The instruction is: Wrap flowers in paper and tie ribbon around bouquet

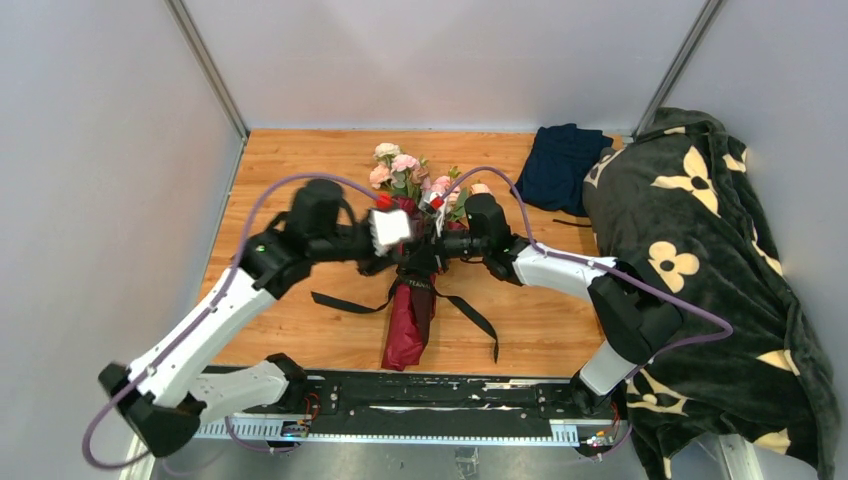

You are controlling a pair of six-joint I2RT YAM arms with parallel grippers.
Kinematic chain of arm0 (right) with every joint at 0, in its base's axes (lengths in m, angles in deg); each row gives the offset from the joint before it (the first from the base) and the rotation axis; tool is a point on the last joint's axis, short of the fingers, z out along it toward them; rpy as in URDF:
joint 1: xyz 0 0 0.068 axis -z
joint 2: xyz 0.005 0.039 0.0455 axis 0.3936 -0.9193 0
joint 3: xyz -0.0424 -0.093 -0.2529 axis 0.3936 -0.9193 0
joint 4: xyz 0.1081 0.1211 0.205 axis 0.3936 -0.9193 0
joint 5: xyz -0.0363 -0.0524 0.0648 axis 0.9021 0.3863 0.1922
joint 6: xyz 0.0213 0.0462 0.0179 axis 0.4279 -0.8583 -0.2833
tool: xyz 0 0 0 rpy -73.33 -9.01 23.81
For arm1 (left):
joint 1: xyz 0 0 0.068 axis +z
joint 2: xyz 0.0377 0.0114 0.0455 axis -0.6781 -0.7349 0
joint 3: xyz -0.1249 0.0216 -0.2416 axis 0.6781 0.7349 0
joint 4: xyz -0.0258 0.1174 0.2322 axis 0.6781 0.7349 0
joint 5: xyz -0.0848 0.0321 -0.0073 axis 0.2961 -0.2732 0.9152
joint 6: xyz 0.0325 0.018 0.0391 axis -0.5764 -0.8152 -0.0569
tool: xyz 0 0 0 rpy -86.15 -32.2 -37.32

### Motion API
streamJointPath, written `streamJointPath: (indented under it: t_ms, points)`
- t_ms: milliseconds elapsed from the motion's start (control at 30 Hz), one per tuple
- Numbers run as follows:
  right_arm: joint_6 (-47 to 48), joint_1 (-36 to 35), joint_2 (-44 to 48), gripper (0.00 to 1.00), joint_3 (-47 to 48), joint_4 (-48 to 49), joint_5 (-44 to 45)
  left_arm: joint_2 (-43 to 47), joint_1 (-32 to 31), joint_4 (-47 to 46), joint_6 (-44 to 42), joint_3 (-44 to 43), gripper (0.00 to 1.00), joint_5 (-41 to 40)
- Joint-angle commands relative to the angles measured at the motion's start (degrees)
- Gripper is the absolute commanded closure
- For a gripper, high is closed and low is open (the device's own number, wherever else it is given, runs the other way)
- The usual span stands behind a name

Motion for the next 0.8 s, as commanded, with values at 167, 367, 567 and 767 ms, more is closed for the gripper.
streamJointPath:
  t_ms: [167,367,567,767]
  points:
    - [18.5,-2.8,-0.5,1.0,3.6,-5.7,-10.0,6.2,19.9,-6.5,9.3,12.9,0.34,13.2]
    - [26.2,-4.4,-1.7,1.0,7.6,-12.7,-7.9,3.6,19.9,-14.0,7.0,15.4,0.31,16.1]
    - [26.6,-4.7,-2.0,1.0,8.2,-12.8,-7.2,3.2,19.9,-17.2,11.0,17.0,0.41,20.6]
    - [28.4,-5.3,-1.6,1.0,8.3,-14.5,-7.1,2.4,19.8,-17.8,12.7,17.4,0.68,21.8]
